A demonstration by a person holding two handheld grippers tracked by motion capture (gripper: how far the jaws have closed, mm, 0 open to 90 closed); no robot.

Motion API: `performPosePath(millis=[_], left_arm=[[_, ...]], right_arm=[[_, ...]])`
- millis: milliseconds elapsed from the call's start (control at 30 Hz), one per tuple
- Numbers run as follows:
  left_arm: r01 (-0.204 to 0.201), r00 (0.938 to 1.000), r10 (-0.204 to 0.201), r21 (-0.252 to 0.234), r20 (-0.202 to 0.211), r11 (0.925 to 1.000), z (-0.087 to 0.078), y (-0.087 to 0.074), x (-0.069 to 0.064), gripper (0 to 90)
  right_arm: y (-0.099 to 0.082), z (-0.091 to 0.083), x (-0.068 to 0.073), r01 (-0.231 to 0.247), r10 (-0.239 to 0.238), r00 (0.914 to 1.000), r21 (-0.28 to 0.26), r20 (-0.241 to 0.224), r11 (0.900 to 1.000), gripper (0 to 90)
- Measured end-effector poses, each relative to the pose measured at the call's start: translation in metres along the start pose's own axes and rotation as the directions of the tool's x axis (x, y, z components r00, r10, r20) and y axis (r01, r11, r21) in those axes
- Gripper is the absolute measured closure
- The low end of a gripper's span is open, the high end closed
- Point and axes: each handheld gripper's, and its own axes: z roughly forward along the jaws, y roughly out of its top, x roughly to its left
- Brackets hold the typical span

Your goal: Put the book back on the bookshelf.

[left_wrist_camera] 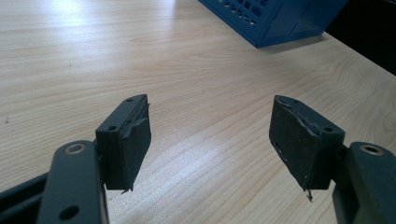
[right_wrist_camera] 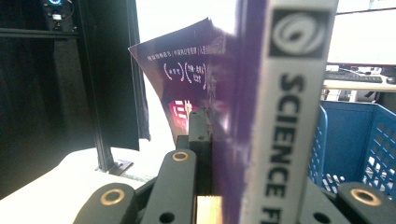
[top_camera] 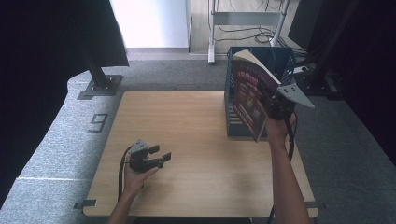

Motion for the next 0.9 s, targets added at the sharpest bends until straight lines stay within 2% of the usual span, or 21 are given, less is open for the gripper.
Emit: performPosePath(millis=[233, 567, 767, 900], left_arm=[[0.000, 1.0000, 0.000, -0.016, 0.003, 0.9999, -0.002, 0.001, 0.001, 29.7], [0.001, 1.0000, -0.001, -0.011, 0.005, 0.9999, -0.003, 0.001, 0.002, 29.7], [0.003, 1.0000, -0.003, -0.010, 0.002, 0.9999, -0.003, 0.000, 0.003, 29.8], [0.001, 0.9999, -0.001, -0.032, -0.012, 0.9995, -0.004, 0.000, 0.004, 31.3]], right_arm=[[0.002, 0.008, -0.003, 0.000, 0.000, 0.9999, -0.005, 0.016, 1.0000, 81.7], [-0.002, 0.025, -0.003, 0.003, -0.003, 0.9992, 0.004, 0.040, 1.0000, 81.7], [-0.008, 0.040, -0.006, -0.008, 0.007, 0.9979, 0.025, 0.064, 0.9996, 81.7], [-0.011, 0.047, -0.009, -0.024, 0.022, 0.9973, 0.032, 0.070, 0.9992, 81.7]])
